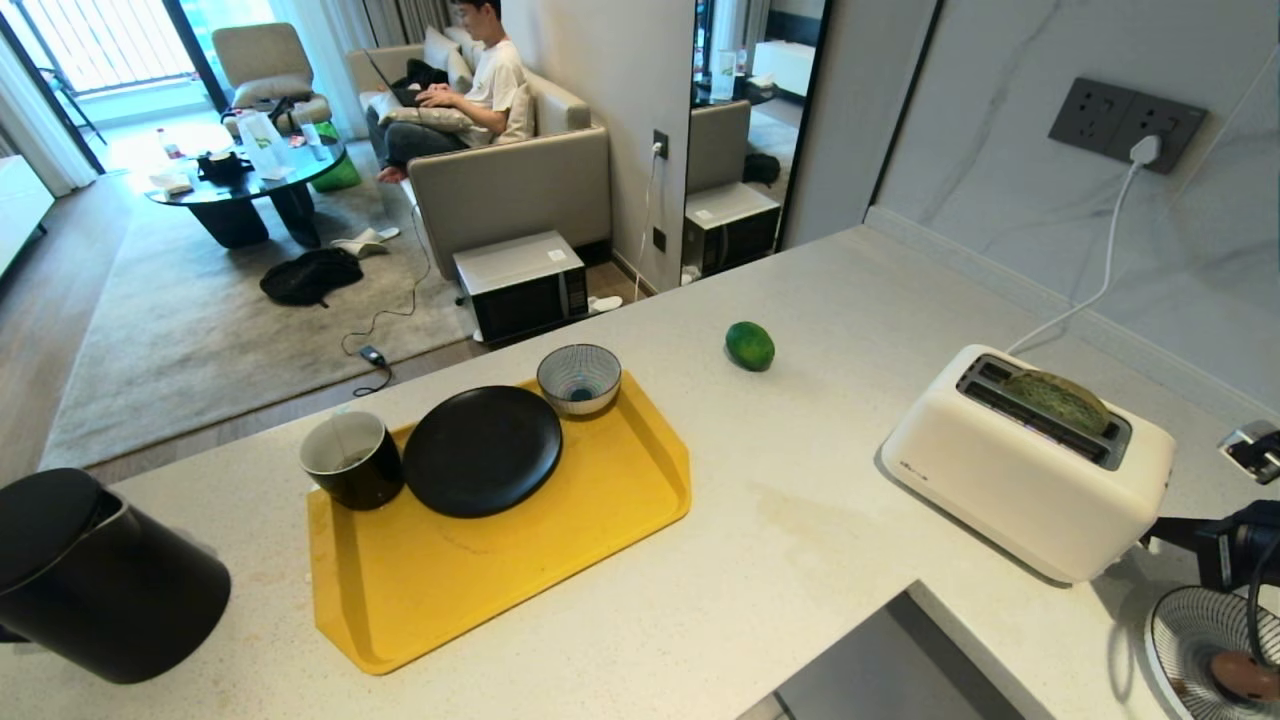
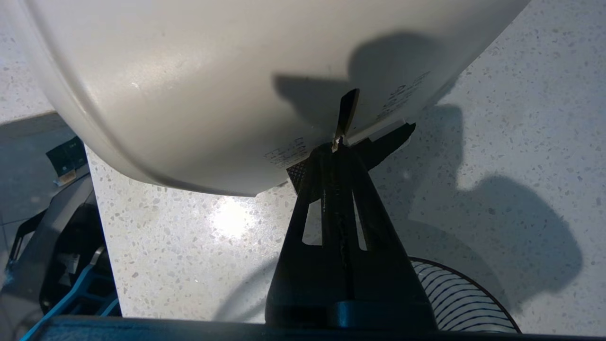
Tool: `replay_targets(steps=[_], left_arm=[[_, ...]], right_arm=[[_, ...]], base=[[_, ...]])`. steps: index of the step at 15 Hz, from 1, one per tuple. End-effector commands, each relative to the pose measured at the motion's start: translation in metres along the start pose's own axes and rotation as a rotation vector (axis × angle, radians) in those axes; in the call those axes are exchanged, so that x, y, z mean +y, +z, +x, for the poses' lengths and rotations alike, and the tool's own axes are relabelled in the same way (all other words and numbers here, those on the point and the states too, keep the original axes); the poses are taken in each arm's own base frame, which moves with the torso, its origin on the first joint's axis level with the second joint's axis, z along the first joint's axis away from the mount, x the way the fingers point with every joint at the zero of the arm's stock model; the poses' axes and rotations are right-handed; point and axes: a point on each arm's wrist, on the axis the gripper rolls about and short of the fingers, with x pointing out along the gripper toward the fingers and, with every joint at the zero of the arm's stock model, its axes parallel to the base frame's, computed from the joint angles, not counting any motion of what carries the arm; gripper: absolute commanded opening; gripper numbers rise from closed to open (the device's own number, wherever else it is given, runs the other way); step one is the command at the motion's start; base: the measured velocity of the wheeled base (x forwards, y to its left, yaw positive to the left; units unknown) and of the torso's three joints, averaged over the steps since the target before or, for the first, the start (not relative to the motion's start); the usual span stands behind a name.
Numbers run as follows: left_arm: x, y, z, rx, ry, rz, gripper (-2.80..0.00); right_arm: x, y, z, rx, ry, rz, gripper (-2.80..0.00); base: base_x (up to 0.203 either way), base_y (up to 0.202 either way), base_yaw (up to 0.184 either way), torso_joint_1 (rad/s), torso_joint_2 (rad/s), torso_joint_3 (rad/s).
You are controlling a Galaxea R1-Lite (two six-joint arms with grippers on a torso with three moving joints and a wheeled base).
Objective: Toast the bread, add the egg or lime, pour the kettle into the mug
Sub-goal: Use a bread toaster
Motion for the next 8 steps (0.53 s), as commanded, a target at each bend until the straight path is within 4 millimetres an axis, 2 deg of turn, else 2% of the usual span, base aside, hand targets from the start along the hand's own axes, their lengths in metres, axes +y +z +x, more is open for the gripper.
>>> replay_targets(steps=[1, 8], left_arm=[[0.0000, -0.0004, 0.0002, 0.003, 0.000, 0.000, -2.80], [0.0000, -0.0001, 0.0001, 0.001, 0.000, 0.000, -2.80]], right_arm=[[-0.0008, 0.0015, 0.0002, -0.006, 0.001, -0.007, -2.80], [-0.0013, 0.0020, 0.0001, -0.004, -0.005, -0.008, -2.80]], base=[[0.000, 0.000, 0.000, 0.000, 0.00, 0.000], [0.000, 0.000, 0.000, 0.000, 0.00, 0.000]])
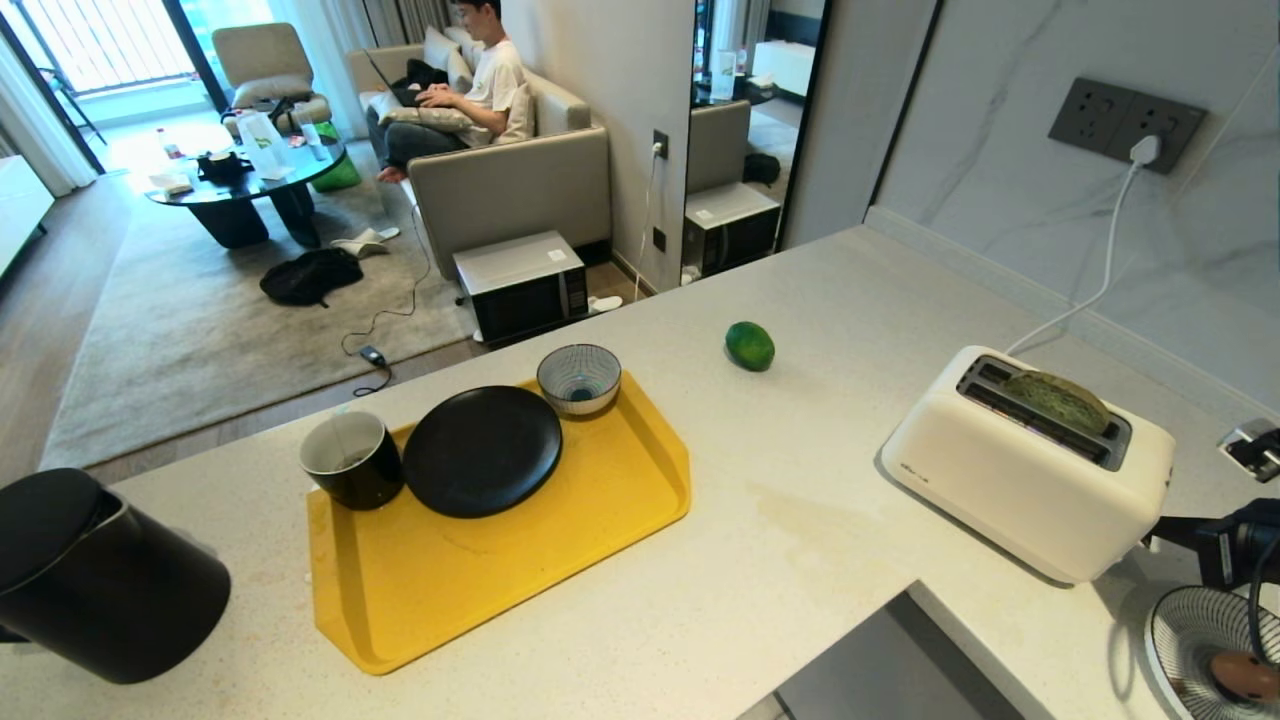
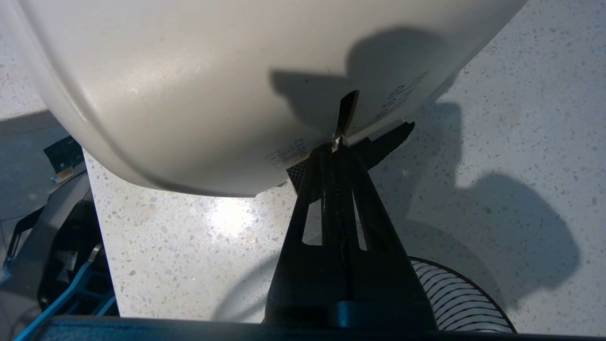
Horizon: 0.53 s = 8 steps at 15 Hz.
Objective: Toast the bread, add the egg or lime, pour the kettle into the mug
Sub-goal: Use a bread toaster
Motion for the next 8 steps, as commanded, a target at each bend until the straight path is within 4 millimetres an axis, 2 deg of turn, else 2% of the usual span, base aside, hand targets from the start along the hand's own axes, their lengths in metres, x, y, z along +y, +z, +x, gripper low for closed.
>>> replay_targets(steps=[1, 8], left_arm=[[0.0000, -0.0001, 0.0001, 0.001, 0.000, 0.000, -2.80], [0.0000, -0.0001, 0.0001, 0.001, 0.000, 0.000, -2.80]], right_arm=[[-0.0001, 0.0001, 0.0001, -0.003, 0.003, -0.004, -2.80], [-0.0005, -0.0028, 0.0028, 0.007, 0.009, 0.004, -2.80]], base=[[0.000, 0.000, 0.000, 0.000, 0.00, 0.000], [0.000, 0.000, 0.000, 0.000, 0.00, 0.000]])
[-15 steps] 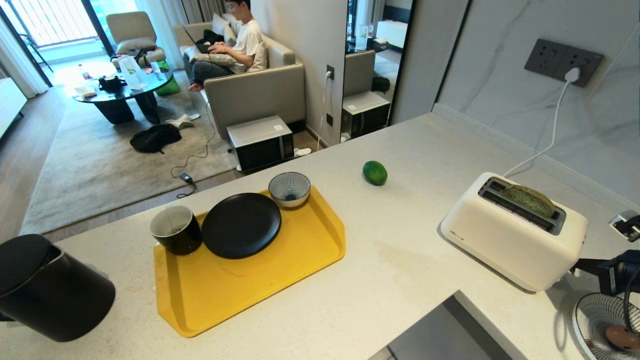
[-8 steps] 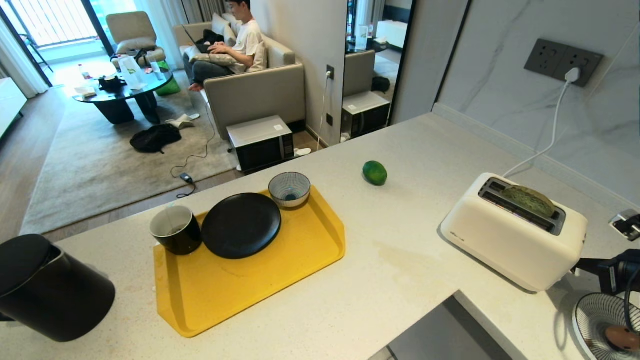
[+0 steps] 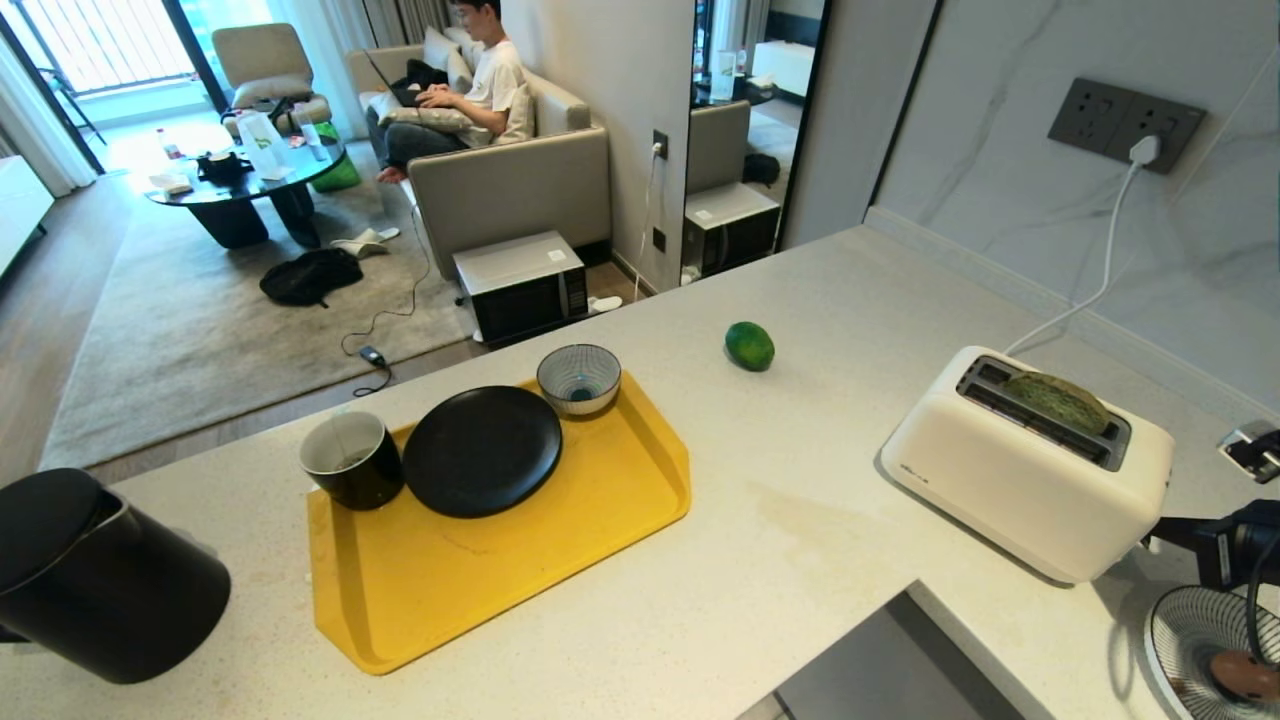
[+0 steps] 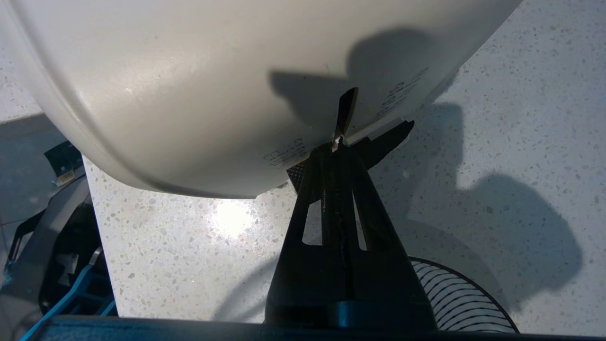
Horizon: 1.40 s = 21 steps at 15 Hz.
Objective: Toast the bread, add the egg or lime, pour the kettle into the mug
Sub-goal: Use a bread toaster
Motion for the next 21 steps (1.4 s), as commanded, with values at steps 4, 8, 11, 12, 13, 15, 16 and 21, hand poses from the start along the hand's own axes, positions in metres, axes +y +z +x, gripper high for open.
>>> replay_targets(steps=[4, 8, 11, 12, 13, 15, 16, 21], left_arm=[[0.0000, 0.0000, 0.0001, 0.001, 0.000, 0.000, -2.80], [0.0000, 0.0000, 0.0001, 0.001, 0.000, 0.000, -2.80], [0.0000, 0.0000, 0.0001, 0.001, 0.000, 0.000, -2.80], [0.0000, 0.0000, 0.0001, 0.001, 0.000, 0.000, -2.80], [0.0000, 0.0000, 0.0001, 0.001, 0.000, 0.000, -2.80], [0.0000, -0.0004, 0.0002, 0.002, 0.000, 0.000, -2.80], [0.0000, 0.0000, 0.0001, 0.001, 0.000, 0.000, -2.80], [0.0000, 0.0000, 0.0001, 0.001, 0.000, 0.000, -2.80]], right_arm=[[-0.0004, -0.0013, 0.0016, 0.002, 0.005, 0.000, -2.80], [-0.0010, -0.0014, 0.0023, 0.001, 0.005, -0.001, -2.80], [-0.0011, -0.0017, 0.0026, 0.002, 0.005, 0.000, -2.80], [-0.0011, -0.0016, 0.0026, 0.001, 0.005, -0.001, -2.80], [-0.0011, -0.0016, 0.0026, 0.001, 0.005, -0.001, -2.80], [-0.0011, -0.0016, 0.0026, 0.001, 0.005, -0.001, -2.80], [-0.0011, -0.0016, 0.0026, 0.001, 0.005, -0.001, -2.80], [-0.0014, -0.0012, 0.0026, 0.001, 0.003, -0.010, -2.80]], base=[[0.000, 0.000, 0.000, 0.000, 0.00, 0.000], [0.000, 0.000, 0.000, 0.000, 0.00, 0.000], [0.000, 0.000, 0.000, 0.000, 0.00, 0.000], [0.000, 0.000, 0.000, 0.000, 0.00, 0.000], [0.000, 0.000, 0.000, 0.000, 0.00, 0.000], [0.000, 0.000, 0.000, 0.000, 0.00, 0.000], [0.000, 0.000, 0.000, 0.000, 0.00, 0.000], [0.000, 0.000, 0.000, 0.000, 0.00, 0.000]])
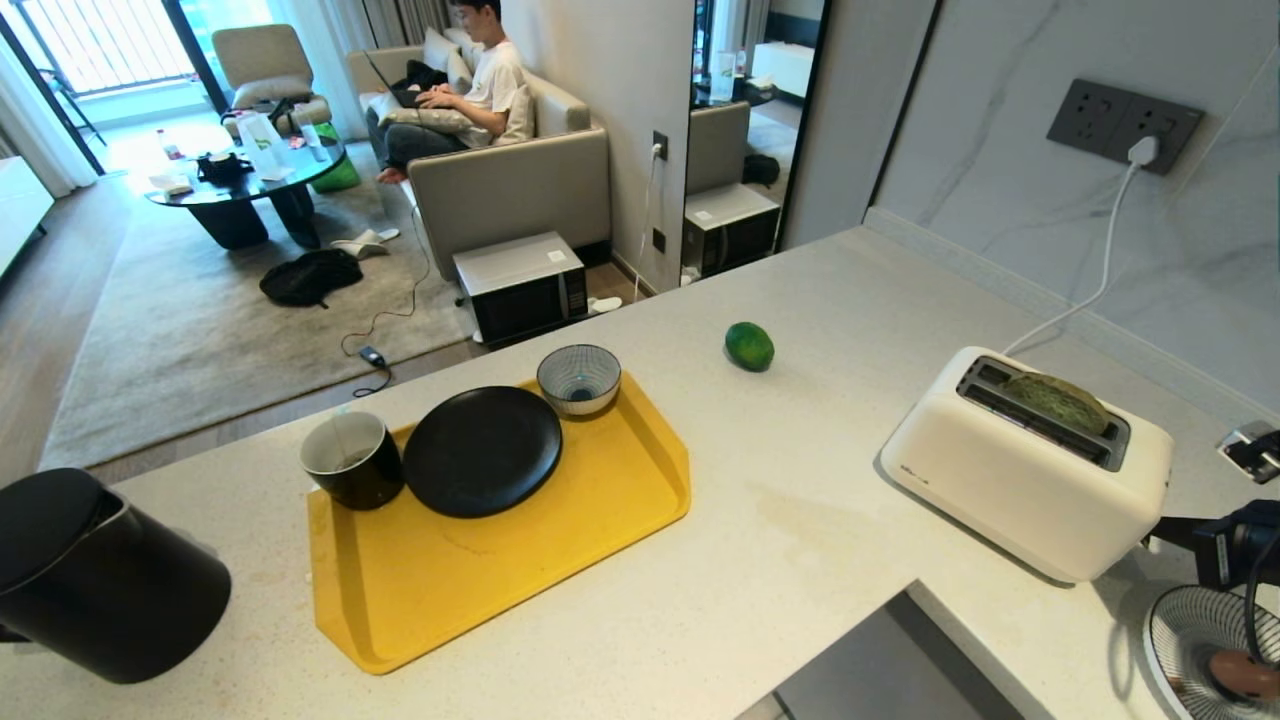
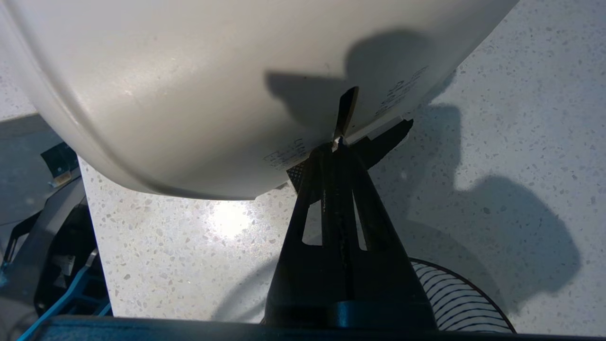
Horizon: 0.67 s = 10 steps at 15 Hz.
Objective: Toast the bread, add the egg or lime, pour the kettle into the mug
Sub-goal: Use a bread toaster
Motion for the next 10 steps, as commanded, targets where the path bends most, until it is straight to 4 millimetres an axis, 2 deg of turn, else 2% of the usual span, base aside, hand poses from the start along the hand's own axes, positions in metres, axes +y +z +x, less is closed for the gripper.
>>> replay_targets(steps=[1, 10], left_arm=[[0.0000, 0.0001, 0.0000, 0.001, 0.000, 0.000, -2.80], [0.0000, 0.0001, 0.0000, 0.001, 0.000, 0.000, -2.80]], right_arm=[[-0.0002, -0.0002, 0.0005, -0.003, 0.003, -0.004, -2.80], [-0.0003, 0.0001, 0.0005, -0.003, 0.003, -0.005, -2.80]], base=[[0.000, 0.000, 0.000, 0.000, 0.00, 0.000], [0.000, 0.000, 0.000, 0.000, 0.00, 0.000]])
